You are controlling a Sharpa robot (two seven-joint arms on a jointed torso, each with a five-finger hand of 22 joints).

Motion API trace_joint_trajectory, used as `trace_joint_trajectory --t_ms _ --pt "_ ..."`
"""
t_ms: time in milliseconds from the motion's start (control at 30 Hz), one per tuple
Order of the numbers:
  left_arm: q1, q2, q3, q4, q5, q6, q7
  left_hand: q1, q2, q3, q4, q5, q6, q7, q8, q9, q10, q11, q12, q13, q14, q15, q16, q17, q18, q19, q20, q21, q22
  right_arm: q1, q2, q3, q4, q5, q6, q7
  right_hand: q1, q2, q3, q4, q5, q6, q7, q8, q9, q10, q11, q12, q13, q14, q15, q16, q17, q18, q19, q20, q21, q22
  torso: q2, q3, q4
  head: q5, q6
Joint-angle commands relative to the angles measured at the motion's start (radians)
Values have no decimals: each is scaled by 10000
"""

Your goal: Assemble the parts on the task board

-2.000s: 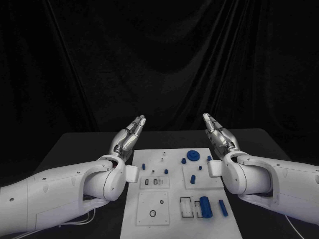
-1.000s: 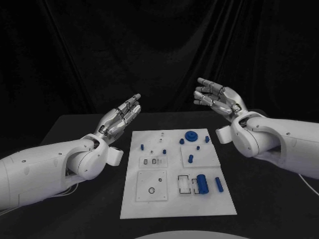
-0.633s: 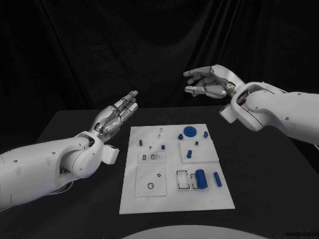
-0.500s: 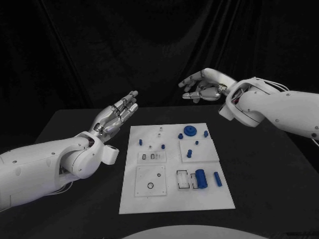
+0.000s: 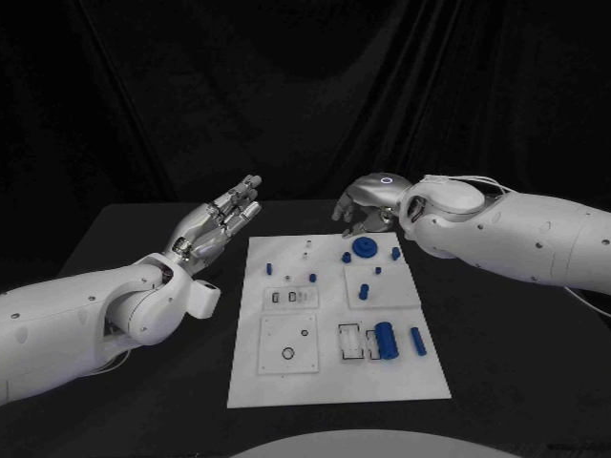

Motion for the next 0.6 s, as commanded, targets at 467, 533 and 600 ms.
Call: trace_joint_trajectory --t_ms 467,533,600 --pt "14 105 8 -176 -139 551 797 318 49 141 -15 155 152 131 56 25 16 167 -35 -14 -4 208 -36 -14 177 11 332 -31 -11 -702 264 9 -501 -1465 407 -673 52 -279 428 -167 1030 116 -82 -188 121 -777 0 -363 117 236 -16 108 151 -161 -446 12 166 246 56 20 -9 22 -115" --pt "14 109 8 -185 -139 565 796 331 47 145 -17 163 160 136 57 26 16 173 -35 -14 -4 216 -36 -14 182 12 348 -30 -10 -752 297 9 -572 -1469 407 -666 131 -293 538 -227 1398 139 -69 -199 146 -848 4 -360 150 220 -12 112 156 -155 -494 15 174 273 56 21 -9 19 -114" --pt "13 112 8 -192 -139 576 794 331 47 145 -17 163 160 136 57 26 16 173 -35 -14 -4 216 -36 -14 182 12 348 -30 -10 -786 324 9 -629 -1472 406 -659 210 -313 663 -280 1812 141 -83 -221 164 -934 13 -364 177 182 -3 78 95 -143 -566 26 152 258 50 19 -14 22 -138"
